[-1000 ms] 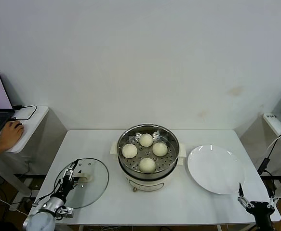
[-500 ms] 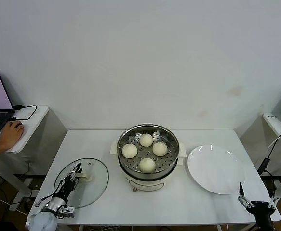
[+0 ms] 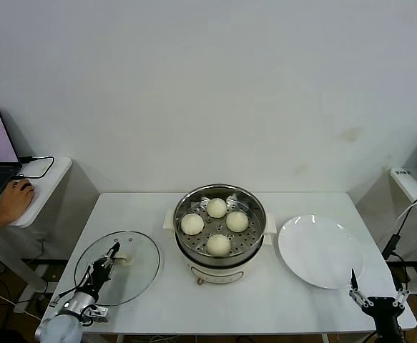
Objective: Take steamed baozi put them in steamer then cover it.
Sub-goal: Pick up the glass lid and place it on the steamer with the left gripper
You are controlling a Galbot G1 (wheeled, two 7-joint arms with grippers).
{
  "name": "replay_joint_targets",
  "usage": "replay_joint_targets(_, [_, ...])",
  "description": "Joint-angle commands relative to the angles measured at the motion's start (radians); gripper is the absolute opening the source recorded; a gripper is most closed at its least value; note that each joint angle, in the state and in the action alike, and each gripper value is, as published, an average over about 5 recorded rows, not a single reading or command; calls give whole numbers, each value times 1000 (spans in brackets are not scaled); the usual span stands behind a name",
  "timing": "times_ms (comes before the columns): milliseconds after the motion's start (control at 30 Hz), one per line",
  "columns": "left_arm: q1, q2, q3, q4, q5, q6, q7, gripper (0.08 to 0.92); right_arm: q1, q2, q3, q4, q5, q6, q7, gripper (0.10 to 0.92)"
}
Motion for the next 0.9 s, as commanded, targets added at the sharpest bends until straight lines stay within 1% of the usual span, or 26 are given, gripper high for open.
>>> replay_joint_targets(33, [65,38,-27,-193,-100,91,12,141,-4,-1,-12,10,-14,17,1,823])
replay_joint_targets(167, [95,74,-34,-334,-184,224,67,141,-6,1,-16,10,-36,31,5,823])
replay_joint_targets(267, [95,97,-29,-428,-237,308,109,141,-9,4,-22,10,-50,41,8,823])
replay_joint_targets(533, [38,172,63,-620,-312,472,204,141,-18,6,-47,7,-78,60,20,823])
replay_joint_targets(633, [-7,203,139,-662,-325,535,223,141,-17,10,-61,8,-93,62,27,822])
replay_joint_targets(733, [-71,219,243,-674,-325,605,244,141,-11,17,-79,6,-119,64,41,823])
replay_joint_targets(800, [-126,216,310,-669,-323,641,261,141,-3,25,-91,-1,-143,64,57,823])
replay_joint_targets(900, [-221,193,411,-652,-305,692,293,141,11,37,-111,-14,-168,59,86,823])
